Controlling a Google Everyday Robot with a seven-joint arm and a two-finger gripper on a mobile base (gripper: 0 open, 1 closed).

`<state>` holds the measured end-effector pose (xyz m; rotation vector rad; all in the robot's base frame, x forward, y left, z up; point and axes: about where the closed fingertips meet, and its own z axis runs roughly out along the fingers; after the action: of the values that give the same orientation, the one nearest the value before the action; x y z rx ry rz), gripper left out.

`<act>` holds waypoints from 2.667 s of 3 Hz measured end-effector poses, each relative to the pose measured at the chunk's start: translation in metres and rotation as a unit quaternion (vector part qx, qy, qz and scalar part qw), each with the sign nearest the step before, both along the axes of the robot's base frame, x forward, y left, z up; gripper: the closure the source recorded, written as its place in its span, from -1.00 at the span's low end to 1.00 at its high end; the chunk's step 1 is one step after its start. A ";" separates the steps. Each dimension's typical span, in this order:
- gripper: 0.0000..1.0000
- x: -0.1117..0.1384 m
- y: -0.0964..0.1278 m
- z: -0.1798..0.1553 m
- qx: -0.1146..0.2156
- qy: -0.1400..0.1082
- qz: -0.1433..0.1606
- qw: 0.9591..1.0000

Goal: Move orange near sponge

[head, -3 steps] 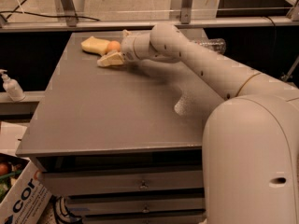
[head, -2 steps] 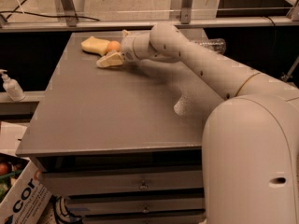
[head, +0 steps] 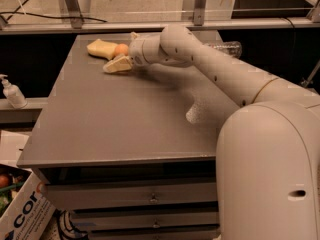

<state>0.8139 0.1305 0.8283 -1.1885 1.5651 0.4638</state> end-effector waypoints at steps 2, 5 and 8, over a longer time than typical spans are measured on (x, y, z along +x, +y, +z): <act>-1.00 0.006 0.005 0.006 0.004 -0.009 0.004 1.000; -1.00 0.017 -0.028 0.108 0.068 -0.067 -0.028 0.995; -1.00 -0.069 -0.120 0.101 0.059 -0.015 -0.029 0.998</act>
Offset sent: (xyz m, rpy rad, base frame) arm 0.0153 0.0066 0.0189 0.0207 -0.0518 0.0135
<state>0.7445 0.0107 0.9295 -1.0543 1.5208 0.4907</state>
